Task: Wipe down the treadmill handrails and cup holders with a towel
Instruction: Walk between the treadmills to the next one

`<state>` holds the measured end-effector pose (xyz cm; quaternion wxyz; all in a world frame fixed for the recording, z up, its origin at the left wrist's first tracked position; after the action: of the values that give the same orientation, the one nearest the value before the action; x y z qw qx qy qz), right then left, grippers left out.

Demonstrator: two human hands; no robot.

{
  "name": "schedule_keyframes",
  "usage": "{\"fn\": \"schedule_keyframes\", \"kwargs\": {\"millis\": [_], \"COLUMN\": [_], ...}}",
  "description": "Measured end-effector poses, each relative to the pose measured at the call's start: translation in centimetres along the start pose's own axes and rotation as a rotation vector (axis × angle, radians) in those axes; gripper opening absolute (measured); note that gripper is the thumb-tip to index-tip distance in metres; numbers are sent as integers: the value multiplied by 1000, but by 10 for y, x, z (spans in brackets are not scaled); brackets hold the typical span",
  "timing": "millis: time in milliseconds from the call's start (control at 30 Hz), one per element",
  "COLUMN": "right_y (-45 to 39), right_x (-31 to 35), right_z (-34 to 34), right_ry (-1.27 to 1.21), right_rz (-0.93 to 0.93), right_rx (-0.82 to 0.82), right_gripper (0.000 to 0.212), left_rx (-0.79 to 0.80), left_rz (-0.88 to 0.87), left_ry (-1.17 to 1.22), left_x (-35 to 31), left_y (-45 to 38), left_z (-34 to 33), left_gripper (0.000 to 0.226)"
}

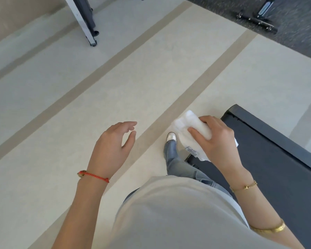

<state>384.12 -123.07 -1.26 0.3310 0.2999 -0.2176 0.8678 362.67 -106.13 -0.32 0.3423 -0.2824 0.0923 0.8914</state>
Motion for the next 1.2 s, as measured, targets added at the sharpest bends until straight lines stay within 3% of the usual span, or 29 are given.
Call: {"fn": "schedule_keyframes", "kwargs": {"millis": [467, 933, 1200], "right_y": [-236, -363, -462], "right_x": [-69, -180, -249], "right_z": [28, 64, 103], "right_ry": [50, 99, 87], "right_rz": [-183, -501, -661], "right_rx": [-195, -345, -493], "right_gripper": [22, 23, 23], "left_rx": [154, 359, 462], "left_rz": [-268, -553, -736], "left_ry": [29, 54, 64], "left_x": [-92, -208, -309], "left_y": [-309, -521, -657], "left_z": [-60, -157, -229], "left_gripper": [26, 25, 24]}}
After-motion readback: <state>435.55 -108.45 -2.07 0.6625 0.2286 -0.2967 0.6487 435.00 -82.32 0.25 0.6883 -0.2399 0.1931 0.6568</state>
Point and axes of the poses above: each hand's wrist, its own y-axis away from the middle knuckle, its own z-axis out of the back of the hand, x = y × z, the point moved 9 cm from there along -y, towards the middle knuckle, and after that the axes turned 3 degrees about -x, right-handed, at the moved point
